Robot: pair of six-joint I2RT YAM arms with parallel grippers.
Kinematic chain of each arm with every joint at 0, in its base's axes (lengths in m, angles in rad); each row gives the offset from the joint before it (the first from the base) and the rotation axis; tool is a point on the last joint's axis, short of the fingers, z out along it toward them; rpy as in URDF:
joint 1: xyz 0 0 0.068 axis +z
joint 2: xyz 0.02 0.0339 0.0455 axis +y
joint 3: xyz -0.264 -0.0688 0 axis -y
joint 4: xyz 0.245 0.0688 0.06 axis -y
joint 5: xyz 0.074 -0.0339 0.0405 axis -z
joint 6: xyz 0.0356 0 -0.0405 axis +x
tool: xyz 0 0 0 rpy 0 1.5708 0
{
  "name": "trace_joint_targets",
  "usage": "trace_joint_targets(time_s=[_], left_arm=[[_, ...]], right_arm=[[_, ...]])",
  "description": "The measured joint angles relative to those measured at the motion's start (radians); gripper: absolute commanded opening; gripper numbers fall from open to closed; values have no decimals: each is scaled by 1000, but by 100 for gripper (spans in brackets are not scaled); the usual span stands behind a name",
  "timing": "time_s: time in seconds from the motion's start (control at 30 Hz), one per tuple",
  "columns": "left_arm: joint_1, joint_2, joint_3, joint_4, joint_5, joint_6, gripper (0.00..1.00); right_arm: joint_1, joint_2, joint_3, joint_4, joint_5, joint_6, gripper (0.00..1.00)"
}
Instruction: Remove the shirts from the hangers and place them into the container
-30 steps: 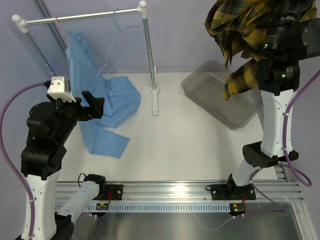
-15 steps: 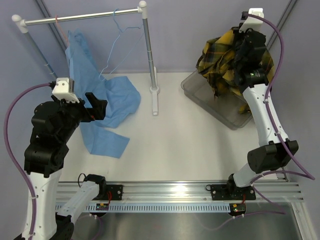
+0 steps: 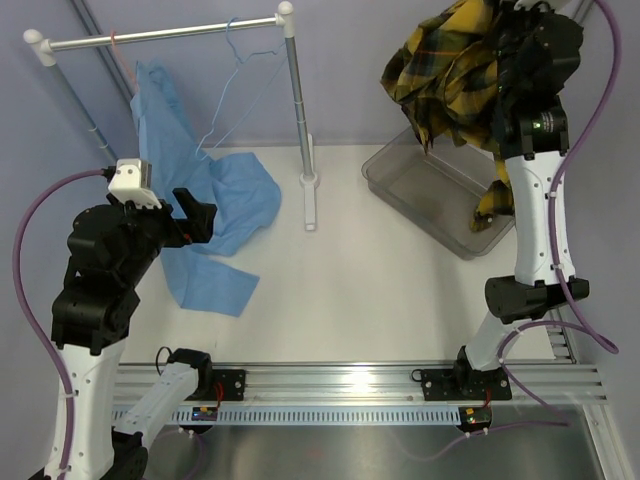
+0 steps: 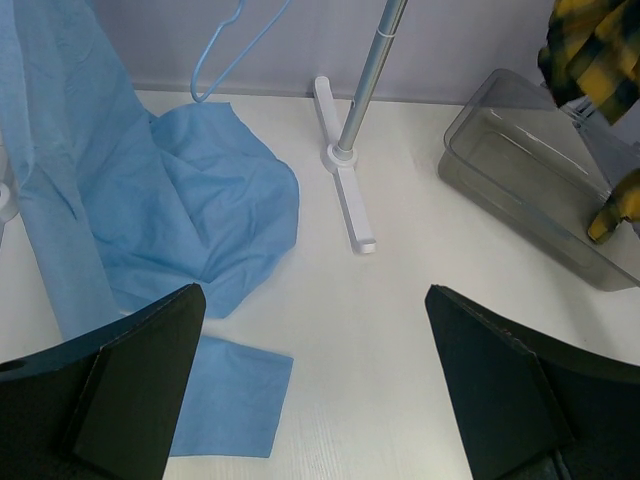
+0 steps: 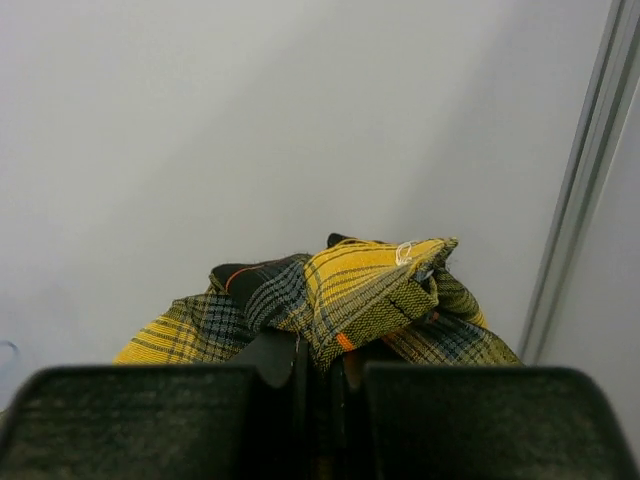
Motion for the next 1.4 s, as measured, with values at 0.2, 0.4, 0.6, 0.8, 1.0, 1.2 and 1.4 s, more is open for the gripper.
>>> trace_joint_targets(time_s=[0.2, 0.4, 0.6, 0.8, 1.0, 1.2, 1.4], left_arm=[[0, -1, -4, 0, 0, 0, 99], [0, -11, -7, 0, 0, -1, 99], [0, -18, -8, 0, 14, -10, 99], [0, -17, -8, 0, 34, -20, 99], [0, -18, -10, 0, 44, -31, 99], [0, -17, -27, -2, 45, -34, 99], [0, -18, -34, 0, 45, -34, 99]], right_arm=[[0, 8, 103, 37, -55, 81, 0], [-1, -29, -154, 100, -40, 122, 0], [-29, -59, -465, 95, 41, 142, 0], [-132, -110, -650, 81, 114, 191, 0], [-211, -200, -744, 81, 118, 207, 0], [-220, -320, -911, 161, 67, 195, 0], [-236, -376, -972, 182, -22, 196, 0]])
